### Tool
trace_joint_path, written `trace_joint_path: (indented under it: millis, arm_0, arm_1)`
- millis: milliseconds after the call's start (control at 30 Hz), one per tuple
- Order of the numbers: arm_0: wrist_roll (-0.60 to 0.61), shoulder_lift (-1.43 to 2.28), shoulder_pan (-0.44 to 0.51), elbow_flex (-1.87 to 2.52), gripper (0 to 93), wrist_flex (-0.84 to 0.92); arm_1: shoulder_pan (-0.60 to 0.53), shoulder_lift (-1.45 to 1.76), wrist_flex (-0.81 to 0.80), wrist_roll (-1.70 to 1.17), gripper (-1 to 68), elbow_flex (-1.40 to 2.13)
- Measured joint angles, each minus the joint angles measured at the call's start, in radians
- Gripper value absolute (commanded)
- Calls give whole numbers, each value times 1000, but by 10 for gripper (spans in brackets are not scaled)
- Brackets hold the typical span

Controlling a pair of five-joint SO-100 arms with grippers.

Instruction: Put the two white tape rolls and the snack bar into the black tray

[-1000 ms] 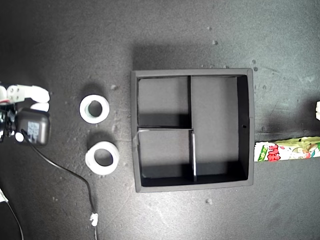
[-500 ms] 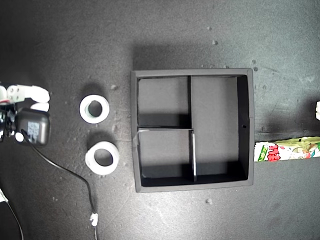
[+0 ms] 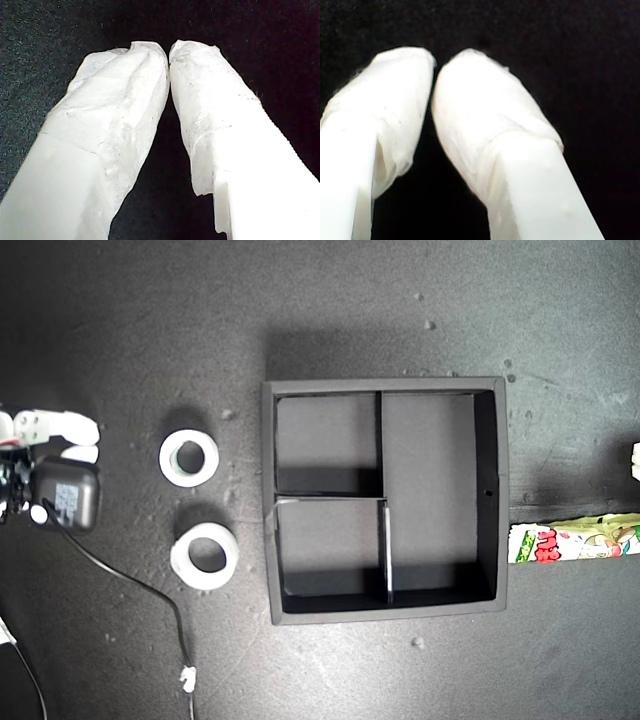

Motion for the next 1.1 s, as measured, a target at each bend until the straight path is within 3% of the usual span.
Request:
trace_joint_path:
  millis: [733,800,900,967,1100]
  arm_0:
    - [3,0,-2,0,3,0]
    - [21,0,-51,0,4,0]
    - [80,0,-212,0,4,0]
    - [66,2,-298,0,4,0]
    - [91,5,-360,0,4,0]
  arm_1:
    - [-2,0,0,0,3,0]
    - [-2,0,0,0,55,0]
    - [67,0,0,57,-2,0]
    - [117,0,0,143,-2,0]
    - [167,0,-3,324,-3,0]
